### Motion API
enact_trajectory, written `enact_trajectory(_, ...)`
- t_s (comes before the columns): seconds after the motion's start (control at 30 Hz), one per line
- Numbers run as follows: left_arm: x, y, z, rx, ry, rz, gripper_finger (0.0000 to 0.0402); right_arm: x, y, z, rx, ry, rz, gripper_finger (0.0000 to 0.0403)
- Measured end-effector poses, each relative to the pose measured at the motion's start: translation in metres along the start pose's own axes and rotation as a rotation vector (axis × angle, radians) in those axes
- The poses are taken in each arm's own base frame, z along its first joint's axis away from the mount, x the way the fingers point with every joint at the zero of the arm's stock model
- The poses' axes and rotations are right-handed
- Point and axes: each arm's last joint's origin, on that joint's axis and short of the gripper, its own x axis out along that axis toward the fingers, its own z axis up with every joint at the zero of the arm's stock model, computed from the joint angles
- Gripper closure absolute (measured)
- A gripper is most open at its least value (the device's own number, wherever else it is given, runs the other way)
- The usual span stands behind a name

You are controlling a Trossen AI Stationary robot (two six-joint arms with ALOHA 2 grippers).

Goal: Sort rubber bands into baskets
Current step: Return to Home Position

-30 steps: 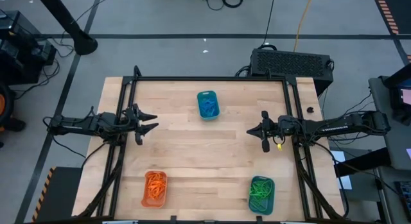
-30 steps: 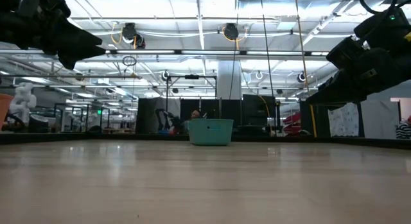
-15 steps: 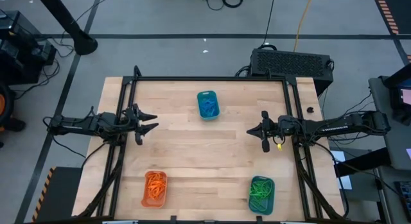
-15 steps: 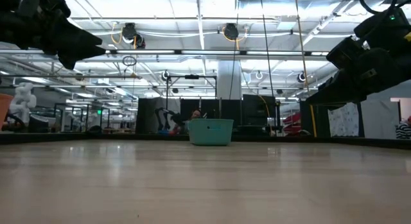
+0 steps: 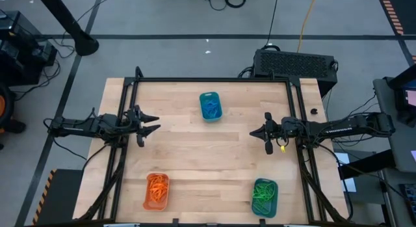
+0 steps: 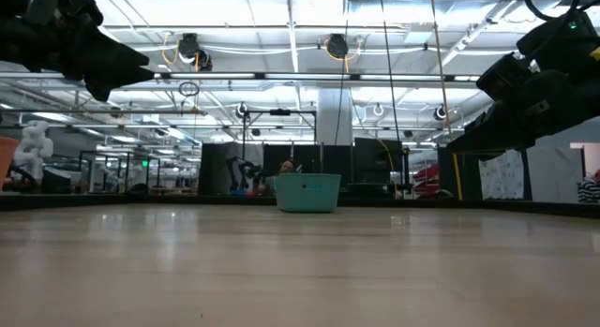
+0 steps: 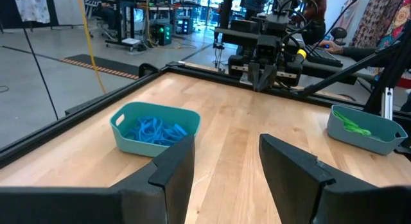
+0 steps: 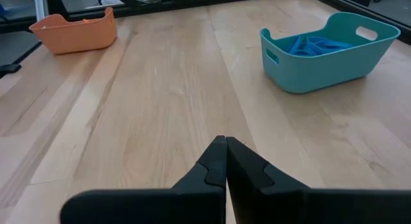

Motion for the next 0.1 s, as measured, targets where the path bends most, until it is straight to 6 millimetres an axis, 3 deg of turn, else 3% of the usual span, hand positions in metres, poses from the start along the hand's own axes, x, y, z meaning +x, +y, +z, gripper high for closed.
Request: enact_trajectory(0.1,0.0,0.0,0.0,0.0,0.0,0.0,0.0219,0.0,0.0,0.0,0.0,0.0,0.0,0.0403)
